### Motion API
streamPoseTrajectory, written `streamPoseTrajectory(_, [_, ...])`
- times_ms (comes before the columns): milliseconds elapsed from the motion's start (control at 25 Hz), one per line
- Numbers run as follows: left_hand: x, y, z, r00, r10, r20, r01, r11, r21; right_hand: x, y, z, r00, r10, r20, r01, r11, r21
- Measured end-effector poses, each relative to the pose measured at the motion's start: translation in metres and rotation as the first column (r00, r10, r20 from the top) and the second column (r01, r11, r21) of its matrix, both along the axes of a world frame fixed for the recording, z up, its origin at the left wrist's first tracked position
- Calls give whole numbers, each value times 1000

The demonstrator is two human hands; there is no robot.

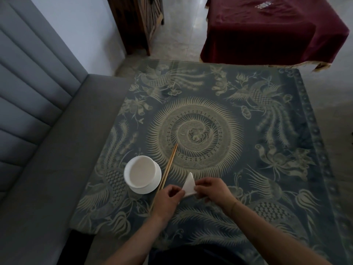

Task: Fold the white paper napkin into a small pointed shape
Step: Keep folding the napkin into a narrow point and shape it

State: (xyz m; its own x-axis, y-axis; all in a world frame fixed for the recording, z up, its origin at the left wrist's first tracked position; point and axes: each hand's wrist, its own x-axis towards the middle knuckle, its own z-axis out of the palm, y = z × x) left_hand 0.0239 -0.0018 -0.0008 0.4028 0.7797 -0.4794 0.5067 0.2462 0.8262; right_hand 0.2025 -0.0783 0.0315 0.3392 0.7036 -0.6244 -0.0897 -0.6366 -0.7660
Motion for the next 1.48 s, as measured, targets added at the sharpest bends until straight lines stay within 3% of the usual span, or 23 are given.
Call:
streamPoseTrajectory(280, [-14, 5, -4, 996, 89, -28, -90, 995, -41, -14, 19, -22, 982, 113, 149, -98, 990, -102])
streamPoseTrajectory(520, [-9, 11, -8, 990, 129, -51, -131, 990, -43, -12, 33, -31, 970, 179, 163, -156, 977, -144])
streamPoseTrajectory(760, [-9, 11, -12, 974, 68, -214, -29, 983, 181, -18, 45, -38, 947, 187, 261, -156, 979, -135])
streamPoseTrajectory(1040, [-12, -1, -8, 920, -15, -391, 219, 848, 482, -27, 52, -39, 938, 135, 319, -100, 987, -124])
streamPoseTrajectory(1240, [-13, -5, -9, 842, -78, -535, 391, 771, 503, -29, 51, -37, 843, 252, 475, -196, 967, -165])
streamPoseTrajectory(1480, [-11, -3, -8, 854, -70, -515, 374, 771, 515, -30, 51, -39, 795, 292, 532, -213, 955, -205])
